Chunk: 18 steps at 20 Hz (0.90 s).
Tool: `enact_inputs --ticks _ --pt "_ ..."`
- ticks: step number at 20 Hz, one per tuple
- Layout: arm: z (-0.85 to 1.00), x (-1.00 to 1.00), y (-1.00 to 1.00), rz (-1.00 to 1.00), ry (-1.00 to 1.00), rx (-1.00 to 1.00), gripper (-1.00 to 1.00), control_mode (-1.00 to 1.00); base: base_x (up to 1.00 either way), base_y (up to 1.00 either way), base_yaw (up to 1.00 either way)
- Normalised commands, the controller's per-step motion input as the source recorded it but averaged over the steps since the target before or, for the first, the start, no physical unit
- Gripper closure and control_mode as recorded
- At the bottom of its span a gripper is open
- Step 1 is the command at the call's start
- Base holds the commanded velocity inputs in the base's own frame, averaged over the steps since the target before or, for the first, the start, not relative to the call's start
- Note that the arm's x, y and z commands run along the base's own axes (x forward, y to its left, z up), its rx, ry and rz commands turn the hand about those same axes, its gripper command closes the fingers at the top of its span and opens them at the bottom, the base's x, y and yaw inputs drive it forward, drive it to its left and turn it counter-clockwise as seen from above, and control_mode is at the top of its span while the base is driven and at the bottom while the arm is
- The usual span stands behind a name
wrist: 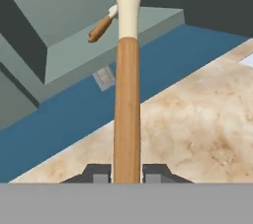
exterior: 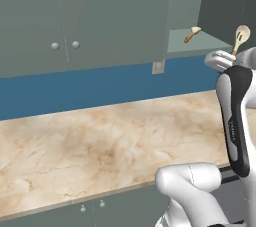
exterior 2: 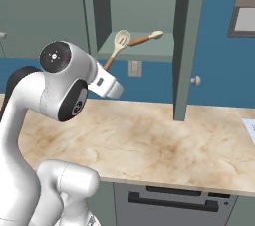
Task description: Organize the utensils by type. Pick up the wooden spoons from the counter and place them in the open cabinet. Then pick up the metallic utensils from the counter and place them in the open drawer.
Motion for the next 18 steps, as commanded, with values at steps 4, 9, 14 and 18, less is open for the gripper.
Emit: enact_inputs --ticks 4,9,14,18 --pt "0.00 0.36 -0.08 -0.02 -0.14 0.00 1.00 -1.00 0.00 0.00 0.00" --pt "0.00 0.38 -0.12 -0.03 -0.04 0.01 1.00 -1.00 0.00 0.00 0.00" --pt "0.00 0.38 -0.13 -0.02 0.00 0.02 1.00 -1.00 0.00 0.00 0.00" --pt "0.04 0.29 -0.05 -0.01 0.00 0.04 1.00 -1.00 0.00 0.00 0.00"
